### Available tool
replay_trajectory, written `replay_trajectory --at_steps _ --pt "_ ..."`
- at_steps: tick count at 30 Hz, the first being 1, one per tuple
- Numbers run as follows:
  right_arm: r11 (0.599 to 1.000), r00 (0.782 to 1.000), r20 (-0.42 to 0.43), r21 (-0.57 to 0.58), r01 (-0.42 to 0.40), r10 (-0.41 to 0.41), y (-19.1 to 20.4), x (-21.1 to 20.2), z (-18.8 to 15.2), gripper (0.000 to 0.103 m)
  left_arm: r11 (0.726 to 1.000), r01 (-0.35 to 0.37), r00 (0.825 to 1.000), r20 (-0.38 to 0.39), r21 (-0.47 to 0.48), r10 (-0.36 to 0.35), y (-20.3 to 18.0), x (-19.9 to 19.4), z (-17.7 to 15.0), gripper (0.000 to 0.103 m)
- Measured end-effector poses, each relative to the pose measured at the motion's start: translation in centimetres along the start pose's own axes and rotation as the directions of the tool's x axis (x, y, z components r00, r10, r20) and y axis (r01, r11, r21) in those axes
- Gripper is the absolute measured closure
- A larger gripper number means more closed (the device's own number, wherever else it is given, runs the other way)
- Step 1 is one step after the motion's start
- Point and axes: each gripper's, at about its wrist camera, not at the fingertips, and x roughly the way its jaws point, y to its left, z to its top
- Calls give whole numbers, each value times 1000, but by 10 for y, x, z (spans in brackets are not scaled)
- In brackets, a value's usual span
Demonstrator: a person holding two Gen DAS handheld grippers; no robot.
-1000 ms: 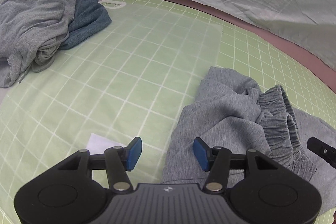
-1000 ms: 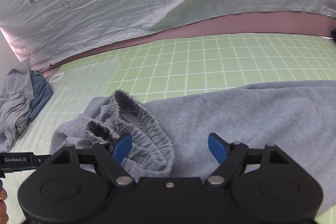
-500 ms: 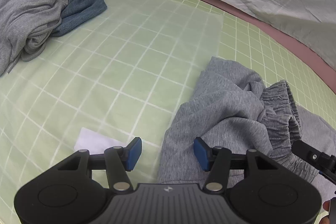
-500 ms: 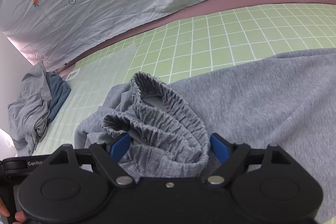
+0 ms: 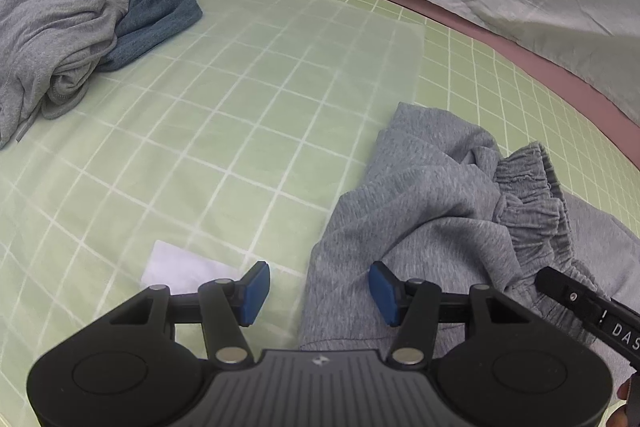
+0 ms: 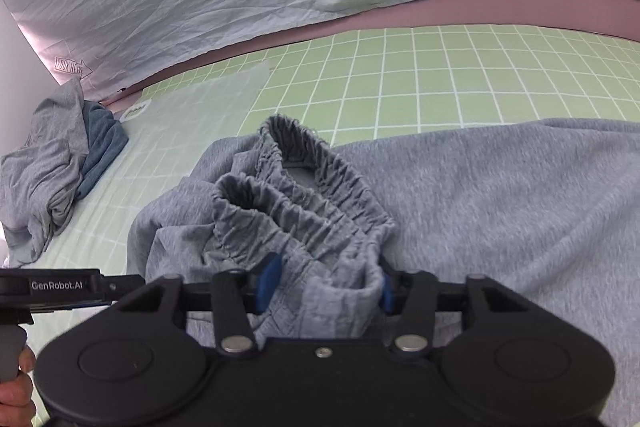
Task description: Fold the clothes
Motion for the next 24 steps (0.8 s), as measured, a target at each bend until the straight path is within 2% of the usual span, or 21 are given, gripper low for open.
replay_trajectory --at_steps 1,4,5,8,10,11,12,15,16,18,21,24 --pt "1000 1000 15 17 -19 19 -5 -6 2 86 1000 10 1000 4 -1 -10 0 -2 1 47" --pt "986 990 112 137 -98 83 -29 -39 5 88 999 42 999 13 11 -42 -5 -8 2 47" --pt "982 989 129 163 -96 75 -36 -46 4 88 999 46 999 10 26 -47 -9 -8 1 47" --pt "972 990 140 234 -15 -19 -60 -56 -1 88 996 59 998 0 70 -59 -20 -7 -3 47" --pt "958 993 68 275 78 -101 -76 -48 -8 83 993 68 998 -7 100 -68 -28 -7 -6 47" --pt "955 993 39 279 97 -112 -80 -44 -11 80 991 65 998 -13 117 -64 -31 -6 -8 47" --pt "953 991 18 278 120 -130 -82 -42 -14 68 989 54 998 -21 135 -52 -34 -4 -11 47" --pt "955 965 84 191 229 -248 -67 -52 -17 42 987 43 999 -27 155 -40 -36 -4 -15 47" --pt "955 958 104 158 251 -268 -62 -55 -16 38 987 43 999 -28 154 -39 -35 -4 -15 47" --pt "964 956 137 107 245 -258 -55 -56 -13 37 988 43 999 -29 151 -39 -34 -4 -15 46" --pt "980 965 171 41 194 -198 -44 -56 -5 38 988 41 999 -29 146 -38 -33 -5 -15 46" --pt "989 975 172 -25 149 -142 -34 -51 0 41 988 41 999 -21 146 -39 -35 -7 -12 46"
